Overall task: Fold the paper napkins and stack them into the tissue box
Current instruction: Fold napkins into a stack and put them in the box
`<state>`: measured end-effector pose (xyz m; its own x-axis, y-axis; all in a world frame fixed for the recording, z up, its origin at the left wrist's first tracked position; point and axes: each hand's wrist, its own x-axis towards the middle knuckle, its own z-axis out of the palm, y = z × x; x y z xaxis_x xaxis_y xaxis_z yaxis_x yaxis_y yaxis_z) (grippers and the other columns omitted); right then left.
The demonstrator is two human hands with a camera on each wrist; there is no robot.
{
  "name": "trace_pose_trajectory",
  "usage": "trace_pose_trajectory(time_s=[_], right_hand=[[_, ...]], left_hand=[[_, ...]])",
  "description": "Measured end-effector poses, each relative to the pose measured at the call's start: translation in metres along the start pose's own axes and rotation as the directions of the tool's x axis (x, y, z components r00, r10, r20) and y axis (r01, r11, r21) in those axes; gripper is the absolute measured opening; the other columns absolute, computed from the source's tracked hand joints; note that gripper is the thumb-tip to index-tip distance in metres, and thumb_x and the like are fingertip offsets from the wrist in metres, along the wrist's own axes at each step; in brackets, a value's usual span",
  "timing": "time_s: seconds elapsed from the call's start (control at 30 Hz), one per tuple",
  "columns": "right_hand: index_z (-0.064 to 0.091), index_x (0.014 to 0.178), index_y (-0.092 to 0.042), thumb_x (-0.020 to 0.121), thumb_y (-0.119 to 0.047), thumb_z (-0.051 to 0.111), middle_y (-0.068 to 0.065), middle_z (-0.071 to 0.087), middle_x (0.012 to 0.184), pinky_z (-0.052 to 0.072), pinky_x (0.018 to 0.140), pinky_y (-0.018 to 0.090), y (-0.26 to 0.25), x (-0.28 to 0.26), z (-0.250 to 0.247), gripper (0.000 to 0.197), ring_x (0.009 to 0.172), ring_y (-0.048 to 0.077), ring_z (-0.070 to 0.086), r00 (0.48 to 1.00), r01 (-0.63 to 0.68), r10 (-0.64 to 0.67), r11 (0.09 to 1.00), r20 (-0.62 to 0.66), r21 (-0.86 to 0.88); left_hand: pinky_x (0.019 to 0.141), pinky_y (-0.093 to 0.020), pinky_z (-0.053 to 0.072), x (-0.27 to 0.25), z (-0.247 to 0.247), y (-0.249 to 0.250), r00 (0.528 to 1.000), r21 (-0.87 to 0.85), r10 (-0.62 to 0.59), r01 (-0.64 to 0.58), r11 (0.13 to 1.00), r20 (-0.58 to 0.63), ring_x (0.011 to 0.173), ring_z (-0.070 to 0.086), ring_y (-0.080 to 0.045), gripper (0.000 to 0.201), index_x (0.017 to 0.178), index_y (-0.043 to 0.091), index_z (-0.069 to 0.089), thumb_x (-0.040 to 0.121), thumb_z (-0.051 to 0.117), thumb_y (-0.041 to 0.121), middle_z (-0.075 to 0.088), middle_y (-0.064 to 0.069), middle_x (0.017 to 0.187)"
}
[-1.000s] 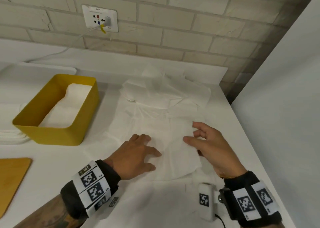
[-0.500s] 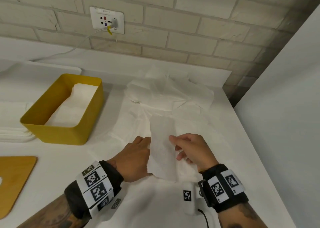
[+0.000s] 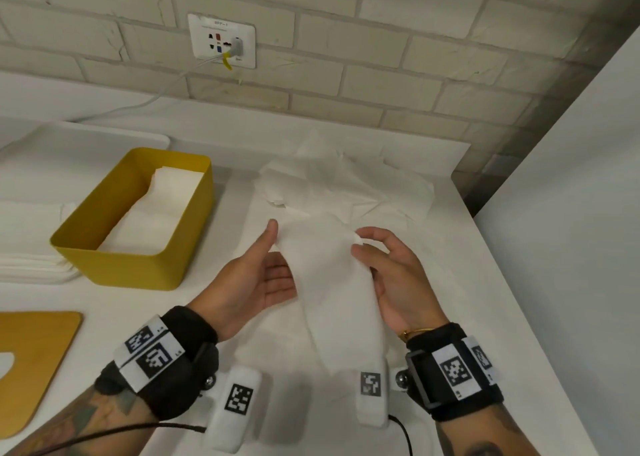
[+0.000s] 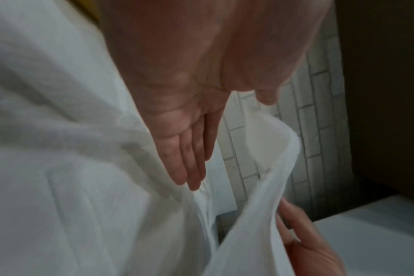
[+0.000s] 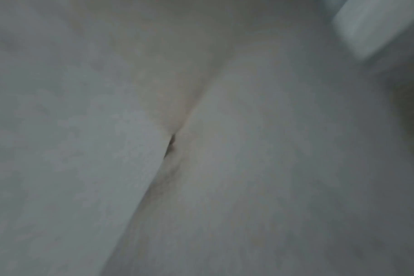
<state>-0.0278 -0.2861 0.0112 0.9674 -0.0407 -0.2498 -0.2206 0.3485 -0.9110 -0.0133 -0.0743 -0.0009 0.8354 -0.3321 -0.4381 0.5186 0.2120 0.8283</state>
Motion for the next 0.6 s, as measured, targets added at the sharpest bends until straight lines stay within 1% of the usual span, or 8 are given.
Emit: trace_pose_trajectory(time_s=[0.07, 0.13, 0.2, 0.3, 0.37, 0.43, 0.47, 0.6], right_hand=[[0.063, 0.118, -0.010, 0.094, 0.001, 0.063, 0.012, 0.075, 0.095, 0.060, 0.072, 0.032, 0.006, -0.001, 0.009, 0.026, 0.084, 0.021, 0.072, 1.000, -0.003, 0.003, 1.000, 0.029, 0.012], [0.063, 0.119, -0.011, 0.094, 0.000, 0.064, 0.012, 0.076, 0.099, 0.059, 0.072, 0.032, 0.016, -0.001, 0.016, 0.027, 0.087, 0.021, 0.073, 1.000, -0.009, 0.009, 1.000, -0.008, -0.002], [0.063, 0.119, -0.013, 0.093, -0.002, 0.067, 0.013, 0.076, 0.101, 0.058, 0.072, 0.032, 0.027, -0.001, 0.021, 0.029, 0.087, 0.021, 0.074, 0.998, -0.023, 0.021, 0.999, -0.056, -0.027], [0.058, 0.123, -0.017, 0.089, -0.007, 0.074, 0.013, 0.076, 0.106, 0.059, 0.082, 0.039, 0.043, -0.004, 0.021, 0.039, 0.096, 0.026, 0.074, 0.997, -0.078, 0.075, 0.994, -0.034, -0.081], [0.057, 0.123, -0.017, 0.086, -0.007, 0.077, 0.011, 0.077, 0.104, 0.060, 0.082, 0.037, 0.049, -0.010, 0.018, 0.043, 0.094, 0.024, 0.075, 0.993, -0.115, 0.115, 0.971, -0.011, -0.210], [0.060, 0.120, -0.013, 0.086, -0.004, 0.078, 0.011, 0.077, 0.101, 0.058, 0.066, 0.026, 0.051, -0.019, 0.012, 0.039, 0.083, 0.017, 0.074, 0.984, -0.155, 0.176, 0.928, 0.031, -0.338], [0.061, 0.118, -0.009, 0.086, -0.002, 0.077, 0.014, 0.076, 0.100, 0.057, 0.062, 0.024, 0.050, -0.025, 0.007, 0.036, 0.080, 0.017, 0.074, 0.975, -0.182, 0.215, 0.917, 0.056, -0.356], [0.063, 0.111, -0.004, 0.088, -0.005, 0.076, 0.020, 0.076, 0.091, 0.061, 0.068, 0.031, 0.029, -0.041, -0.017, 0.027, 0.078, 0.031, 0.075, 0.945, -0.225, 0.308, 0.854, 0.108, -0.469]], left_hand=[[0.109, -0.046, 0.045, -0.005, 0.006, 0.002, 0.993, -0.097, 0.014, -0.003, 0.995, 0.119, 0.123, 0.066, -0.027, 0.073, 0.137, 0.017, 0.060, 0.090, 0.042, 0.069, 0.070, -0.011, 0.131], [0.111, -0.048, 0.041, -0.007, 0.010, 0.001, 0.984, -0.139, 0.072, -0.049, 0.989, 0.162, 0.130, 0.061, -0.027, 0.065, 0.143, 0.021, 0.057, 0.098, 0.037, 0.063, 0.066, -0.008, 0.138], [0.107, -0.045, 0.045, -0.006, 0.013, 0.000, 0.992, -0.116, 0.086, -0.075, 0.990, 0.092, 0.123, 0.066, -0.028, 0.053, 0.138, 0.014, 0.061, 0.103, 0.044, 0.050, 0.069, -0.011, 0.132], [0.096, -0.044, 0.054, 0.001, 0.013, -0.007, 0.992, -0.061, 0.088, -0.093, 0.994, -0.089, 0.107, 0.073, -0.031, 0.036, 0.125, 0.004, 0.068, 0.101, 0.057, 0.029, 0.074, -0.016, 0.119], [0.094, -0.046, 0.055, 0.005, 0.008, -0.011, 0.986, -0.114, 0.086, -0.103, 0.988, -0.146, 0.106, 0.073, -0.032, 0.033, 0.124, 0.005, 0.067, 0.101, 0.058, 0.027, 0.075, -0.016, 0.118], [0.091, -0.046, 0.055, 0.008, 0.000, -0.010, 0.976, -0.182, 0.087, -0.124, 0.975, -0.198, 0.105, 0.074, -0.030, 0.033, 0.126, 0.007, 0.066, 0.101, 0.058, 0.028, 0.075, -0.015, 0.118], [0.090, -0.045, 0.056, 0.009, -0.004, -0.007, 0.971, -0.204, 0.089, -0.135, 0.970, -0.220, 0.105, 0.074, -0.029, 0.034, 0.127, 0.007, 0.066, 0.101, 0.059, 0.028, 0.075, -0.014, 0.117], [0.073, -0.035, 0.064, 0.010, -0.019, -0.001, 0.975, -0.270, 0.103, -0.154, 0.950, -0.196, 0.097, 0.076, -0.024, 0.030, 0.127, 0.009, 0.066, 0.101, 0.058, 0.022, 0.076, -0.012, 0.115]])
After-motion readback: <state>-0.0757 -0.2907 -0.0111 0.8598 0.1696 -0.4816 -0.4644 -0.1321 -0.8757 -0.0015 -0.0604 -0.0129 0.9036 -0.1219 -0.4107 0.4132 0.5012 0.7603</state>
